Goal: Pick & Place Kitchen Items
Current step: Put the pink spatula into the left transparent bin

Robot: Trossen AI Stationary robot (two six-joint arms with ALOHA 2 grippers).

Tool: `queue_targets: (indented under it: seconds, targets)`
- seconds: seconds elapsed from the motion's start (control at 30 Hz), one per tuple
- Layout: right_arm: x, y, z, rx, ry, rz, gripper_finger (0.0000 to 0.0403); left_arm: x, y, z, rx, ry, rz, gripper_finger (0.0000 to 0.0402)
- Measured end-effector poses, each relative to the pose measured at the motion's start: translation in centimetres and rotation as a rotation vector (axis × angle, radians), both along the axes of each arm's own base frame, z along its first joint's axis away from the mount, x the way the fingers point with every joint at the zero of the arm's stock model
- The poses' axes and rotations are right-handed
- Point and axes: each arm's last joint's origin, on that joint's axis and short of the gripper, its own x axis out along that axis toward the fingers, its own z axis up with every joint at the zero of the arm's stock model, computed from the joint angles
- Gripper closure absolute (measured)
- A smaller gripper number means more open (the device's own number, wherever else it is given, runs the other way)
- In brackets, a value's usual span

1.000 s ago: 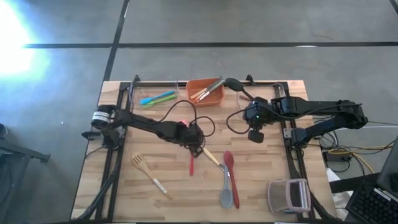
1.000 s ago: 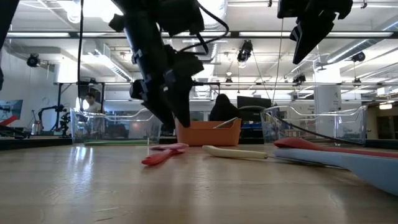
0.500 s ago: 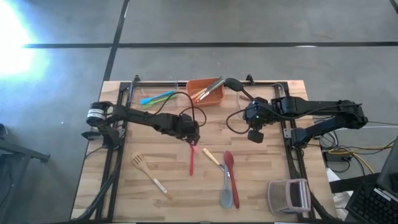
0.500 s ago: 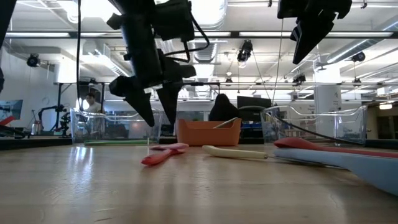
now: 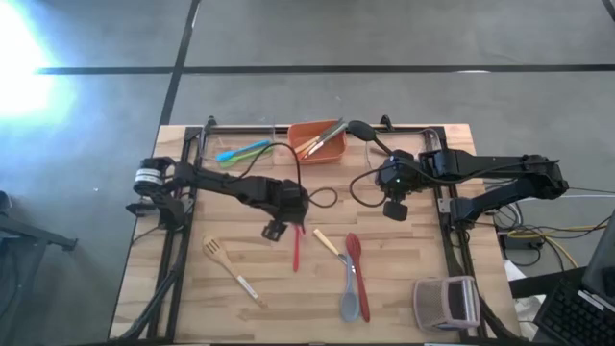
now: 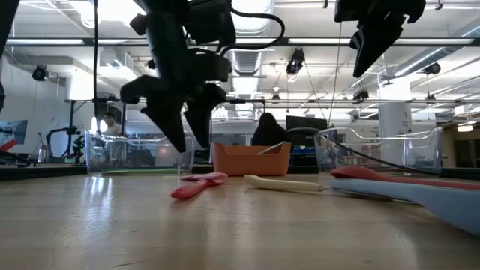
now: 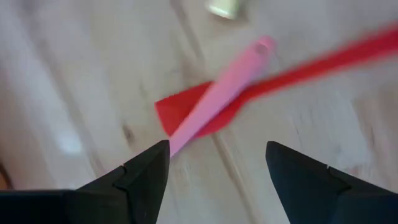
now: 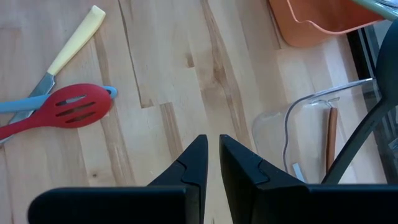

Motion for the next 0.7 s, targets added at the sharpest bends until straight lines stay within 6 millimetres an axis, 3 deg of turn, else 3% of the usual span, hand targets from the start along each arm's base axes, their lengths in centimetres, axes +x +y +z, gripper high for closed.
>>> queue_targets:
  seconds: [0.1, 0.43, 0.7]
  targets:
    - [0.0, 0.0, 0.0, 0.001, 0.0, 0.001, 0.0369, 0.0, -0.3, -0.1, 0.032, 0.006, -0.095, 0.0135]
    - [0.0, 0.0, 0.0, 0.0, 0.0, 0.004, 0.0369, 1.0, -2.3, 1.1, -0.001, -0.083, -0.182, 0.0135]
    - [0.0, 0.0, 0.0, 0.001, -0.004, 0.0, 0.0369, 1.6, -3.5, 1.5, -0.003, -0.174, -0.132, 0.0136]
